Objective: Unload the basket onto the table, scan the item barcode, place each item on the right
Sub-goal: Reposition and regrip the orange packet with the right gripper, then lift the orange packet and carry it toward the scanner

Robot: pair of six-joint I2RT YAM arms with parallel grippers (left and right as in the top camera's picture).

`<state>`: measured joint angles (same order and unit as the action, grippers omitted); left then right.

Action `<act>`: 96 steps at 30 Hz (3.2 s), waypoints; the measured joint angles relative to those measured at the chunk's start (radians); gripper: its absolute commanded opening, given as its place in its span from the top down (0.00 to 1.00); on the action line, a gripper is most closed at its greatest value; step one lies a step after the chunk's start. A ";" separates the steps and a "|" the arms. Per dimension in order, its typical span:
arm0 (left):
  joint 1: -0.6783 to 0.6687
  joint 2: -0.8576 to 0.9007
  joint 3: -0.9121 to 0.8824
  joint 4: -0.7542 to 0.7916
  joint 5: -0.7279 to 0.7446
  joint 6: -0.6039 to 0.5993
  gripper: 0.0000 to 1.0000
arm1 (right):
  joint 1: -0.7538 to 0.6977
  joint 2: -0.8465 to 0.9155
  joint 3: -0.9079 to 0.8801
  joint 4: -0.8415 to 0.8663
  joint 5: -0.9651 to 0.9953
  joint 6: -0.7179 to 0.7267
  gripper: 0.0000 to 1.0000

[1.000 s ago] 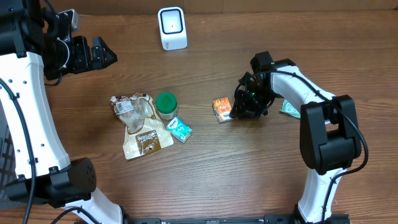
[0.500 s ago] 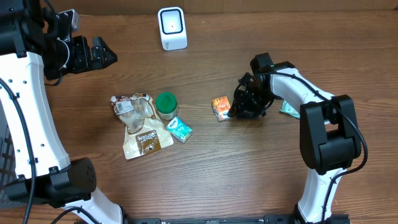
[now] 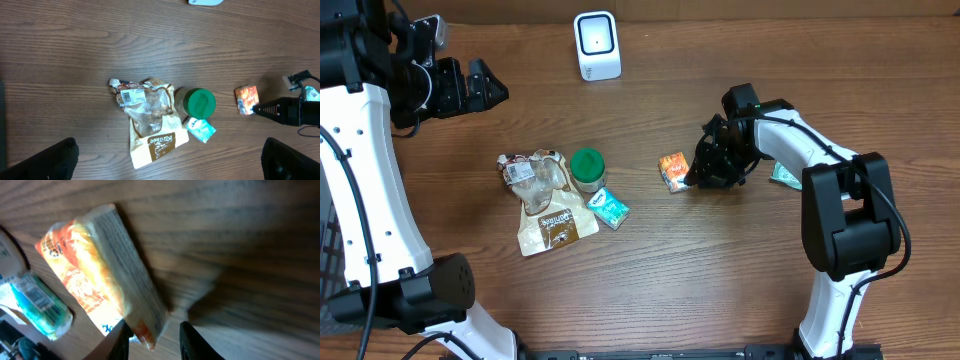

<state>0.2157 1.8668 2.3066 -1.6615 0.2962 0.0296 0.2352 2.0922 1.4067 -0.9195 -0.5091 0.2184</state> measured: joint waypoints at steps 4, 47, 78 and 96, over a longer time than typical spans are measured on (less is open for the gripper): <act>0.000 0.000 0.000 0.000 0.000 0.000 0.01 | 0.021 0.000 -0.001 0.038 -0.001 0.026 0.69; 0.000 0.000 0.000 0.000 0.000 0.000 0.00 | -0.052 -0.253 -0.058 0.288 -0.845 0.054 0.96; 0.000 0.000 0.000 0.000 0.000 0.000 0.00 | -0.048 -0.253 -0.058 0.332 -0.744 0.172 0.96; 0.000 0.000 0.000 0.000 0.000 0.000 0.01 | 0.018 -0.236 0.180 -0.197 0.195 0.118 0.96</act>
<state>0.2157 1.8668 2.3066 -1.6619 0.2962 0.0299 0.2527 1.8561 1.5864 -1.1164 -0.3138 0.3367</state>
